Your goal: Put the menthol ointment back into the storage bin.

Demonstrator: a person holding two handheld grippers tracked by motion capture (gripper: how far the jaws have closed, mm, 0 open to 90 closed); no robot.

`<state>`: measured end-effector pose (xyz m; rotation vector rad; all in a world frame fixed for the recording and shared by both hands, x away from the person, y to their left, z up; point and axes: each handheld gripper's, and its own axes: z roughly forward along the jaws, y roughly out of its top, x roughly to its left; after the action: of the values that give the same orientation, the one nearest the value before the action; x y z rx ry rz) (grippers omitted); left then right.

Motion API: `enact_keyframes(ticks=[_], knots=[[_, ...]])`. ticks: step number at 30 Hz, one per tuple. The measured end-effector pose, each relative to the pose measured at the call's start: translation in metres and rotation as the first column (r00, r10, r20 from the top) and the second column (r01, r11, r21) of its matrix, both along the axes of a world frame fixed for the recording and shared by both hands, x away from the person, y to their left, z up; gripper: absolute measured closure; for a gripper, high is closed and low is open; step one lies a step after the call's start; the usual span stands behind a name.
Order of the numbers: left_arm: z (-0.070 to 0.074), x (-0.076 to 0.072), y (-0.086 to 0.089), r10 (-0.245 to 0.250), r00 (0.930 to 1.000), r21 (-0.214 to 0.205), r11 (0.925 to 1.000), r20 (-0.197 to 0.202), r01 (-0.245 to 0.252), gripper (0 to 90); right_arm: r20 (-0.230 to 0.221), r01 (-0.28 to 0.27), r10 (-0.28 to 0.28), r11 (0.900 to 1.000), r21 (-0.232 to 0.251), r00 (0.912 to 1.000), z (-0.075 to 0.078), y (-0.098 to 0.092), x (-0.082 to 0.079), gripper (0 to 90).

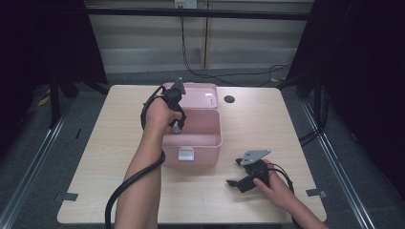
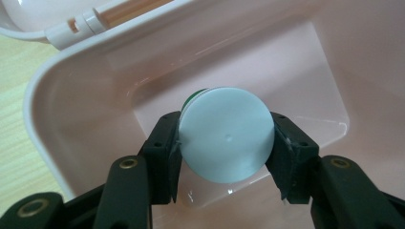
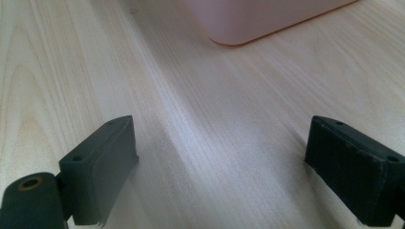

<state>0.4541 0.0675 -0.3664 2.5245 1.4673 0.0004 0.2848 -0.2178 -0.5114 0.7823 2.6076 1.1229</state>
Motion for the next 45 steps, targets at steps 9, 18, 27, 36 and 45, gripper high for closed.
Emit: enact_keyframes(ticks=[9,18,27,36,45], knots=[[-0.01,0.006,-0.003,0.062,0.9979,0.011,0.998,-0.019,-0.062,50.0,0.004,0.001,-0.001,1.0,-0.001,1.0,0.0,0.0,0.0,9.8],[-0.022,0.012,-0.005,0.11,0.9937,0.02,0.9938,-0.026,-0.109,50.0,0.001,0.0,0.0,1.0,0.0,1.0,0.0,0.0,0.0,9.7],[-0.034,0.015,-0.01,0.114,0.9933,0.028,0.9931,-0.02,-0.113,50.0,-0.001,-0.002,0.002,1.0,0.002,1.0,0.0,0.0,0.0,9.7],[-0.038,0.015,-0.013,0.114,0.9934,0.042,0.9926,-0.008,-0.114,49.9,-0.001,-0.002,0.002,1.0,0.002,1.0,0.0,0.0,0.0,9.7],[-0.044,0.016,-0.015,0.102,0.9948,0.053,0.9933,0.002,-0.102,49.9,-0.001,-0.002,0.002,1.0,0.002,1.0,0.0,0.0,0.0,9.7]])
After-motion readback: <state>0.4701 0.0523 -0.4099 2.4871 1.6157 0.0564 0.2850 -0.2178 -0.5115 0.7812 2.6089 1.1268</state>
